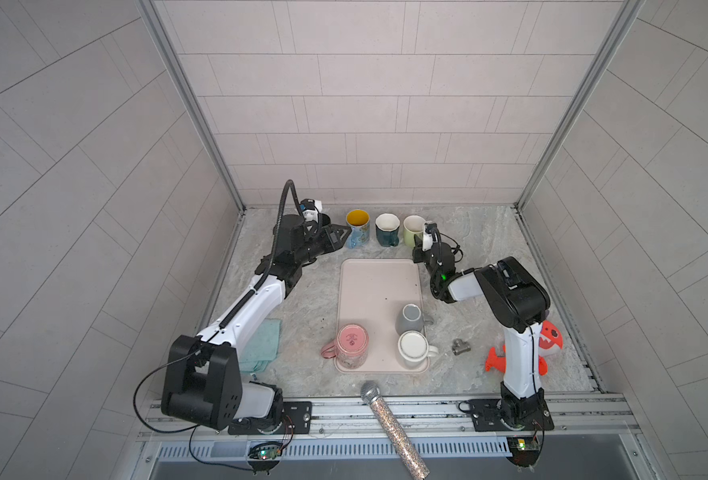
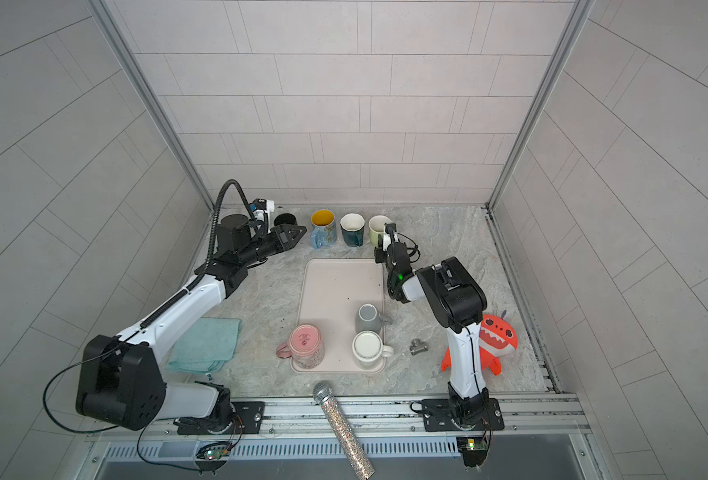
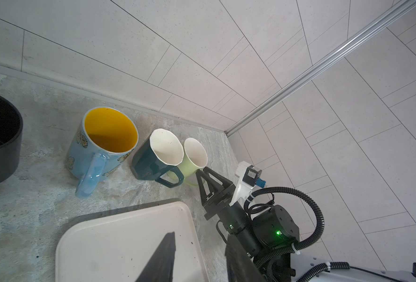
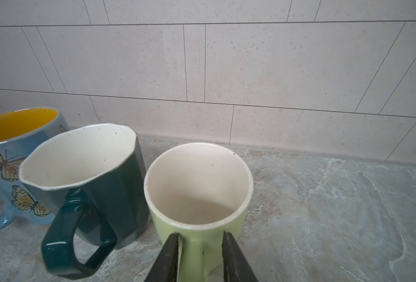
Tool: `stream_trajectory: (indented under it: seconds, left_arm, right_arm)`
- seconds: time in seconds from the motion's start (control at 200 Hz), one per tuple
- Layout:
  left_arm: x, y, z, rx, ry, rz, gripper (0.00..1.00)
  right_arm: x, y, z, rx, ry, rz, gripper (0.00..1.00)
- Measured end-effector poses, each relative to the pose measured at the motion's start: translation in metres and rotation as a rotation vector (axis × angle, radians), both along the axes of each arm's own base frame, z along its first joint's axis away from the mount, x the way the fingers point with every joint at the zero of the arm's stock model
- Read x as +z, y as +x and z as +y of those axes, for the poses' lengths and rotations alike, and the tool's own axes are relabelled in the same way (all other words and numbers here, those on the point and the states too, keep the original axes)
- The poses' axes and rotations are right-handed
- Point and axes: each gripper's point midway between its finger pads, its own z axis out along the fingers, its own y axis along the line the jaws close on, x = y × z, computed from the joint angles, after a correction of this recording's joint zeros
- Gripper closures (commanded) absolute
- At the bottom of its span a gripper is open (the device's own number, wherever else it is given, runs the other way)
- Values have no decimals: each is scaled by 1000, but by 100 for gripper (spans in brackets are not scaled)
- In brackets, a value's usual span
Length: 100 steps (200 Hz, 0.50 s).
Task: Turn the mug right side up
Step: 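Open and withdraw the right gripper, moving it above the grey mug on the tray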
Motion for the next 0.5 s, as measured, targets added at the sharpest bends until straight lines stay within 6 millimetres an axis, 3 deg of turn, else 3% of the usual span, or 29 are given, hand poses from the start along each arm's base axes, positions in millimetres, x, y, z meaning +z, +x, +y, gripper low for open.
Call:
stream_trajectory:
  seconds: [0.305, 0.38, 0.5]
  left_arm:
    - [6, -5, 1, 0, -5, -20, 60]
    - [8, -7, 2, 2, -4, -26, 60]
    - [9, -11, 4, 7, 8, -23, 60]
  right_arm:
    - [1, -16, -5, -16, -5, 15, 55]
    - [11, -24, -7, -19, 4, 12, 51]
    - [47, -36, -5, -9, 52, 6, 50]
